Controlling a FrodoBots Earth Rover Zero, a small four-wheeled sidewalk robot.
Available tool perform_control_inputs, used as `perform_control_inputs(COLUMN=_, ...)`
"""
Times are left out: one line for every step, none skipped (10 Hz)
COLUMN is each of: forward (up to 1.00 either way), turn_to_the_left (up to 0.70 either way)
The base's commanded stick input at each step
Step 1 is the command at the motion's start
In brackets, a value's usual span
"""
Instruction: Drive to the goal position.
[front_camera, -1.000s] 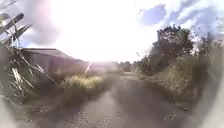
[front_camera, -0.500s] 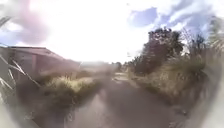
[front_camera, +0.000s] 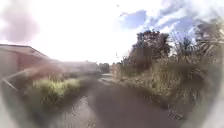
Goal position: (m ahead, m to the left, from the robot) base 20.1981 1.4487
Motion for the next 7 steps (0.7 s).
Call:
perform_control_inputs(forward=0.50, turn_to_the_left=-0.25)
perform_control_inputs(forward=0.50, turn_to_the_left=-0.18)
perform_control_inputs(forward=0.50, turn_to_the_left=-0.12)
perform_control_inputs(forward=0.50, turn_to_the_left=-0.05)
perform_control_inputs(forward=0.50, turn_to_the_left=0.02)
perform_control_inputs(forward=0.50, turn_to_the_left=0.03)
perform_control_inputs(forward=0.50, turn_to_the_left=0.03)
